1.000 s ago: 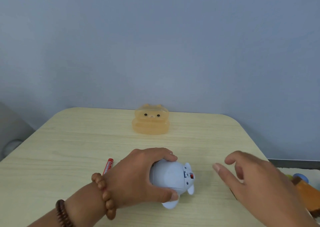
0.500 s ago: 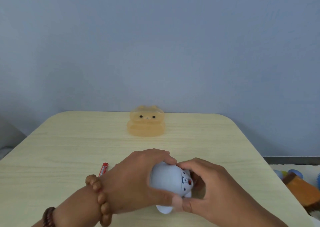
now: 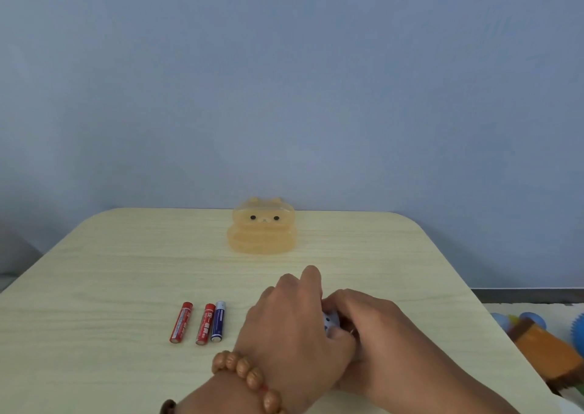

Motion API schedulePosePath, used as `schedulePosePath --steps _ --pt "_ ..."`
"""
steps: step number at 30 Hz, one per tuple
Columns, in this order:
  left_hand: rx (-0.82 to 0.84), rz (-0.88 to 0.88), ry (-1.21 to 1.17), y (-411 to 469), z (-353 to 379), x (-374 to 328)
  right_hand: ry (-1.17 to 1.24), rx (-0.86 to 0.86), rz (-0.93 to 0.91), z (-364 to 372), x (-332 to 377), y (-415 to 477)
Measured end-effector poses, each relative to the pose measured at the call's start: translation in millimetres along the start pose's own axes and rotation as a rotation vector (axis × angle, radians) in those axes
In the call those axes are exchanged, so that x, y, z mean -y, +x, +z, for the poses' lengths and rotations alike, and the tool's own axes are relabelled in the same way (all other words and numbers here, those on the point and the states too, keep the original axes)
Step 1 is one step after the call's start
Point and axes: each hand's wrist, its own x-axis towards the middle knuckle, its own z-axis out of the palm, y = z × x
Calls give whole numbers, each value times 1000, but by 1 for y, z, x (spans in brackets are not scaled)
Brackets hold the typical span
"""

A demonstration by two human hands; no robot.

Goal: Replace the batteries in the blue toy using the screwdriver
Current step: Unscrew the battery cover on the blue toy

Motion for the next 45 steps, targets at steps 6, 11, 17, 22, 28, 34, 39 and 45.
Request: schedulePosePath --steps 6,11,17,22,28,34,39,45 --pt "14 -62 3 4 0 -6 -6 -19 12 -2 6 -2" --pt "52 -79 -70 8 -5 -5 36 -57 14 1 7 -5" --pt "63 -22 -193 5 -15 2 92 -98 1 4 3 -5" --pt "184 143 -159 -9 -19 16 33 -100 -7 4 -5 -6" --pt "119 206 -185 -9 -17 37 20 -95 25 4 -5 -6" --pt "-194 145 -239 -7 -45 40 83 -119 -1 10 -11 -5" --pt "-309 -250 87 6 -81 91 98 -121 -23 11 -14 -6" --pt "-234 -512 425 5 -76 163 90 -123 -21 14 -19 -5"
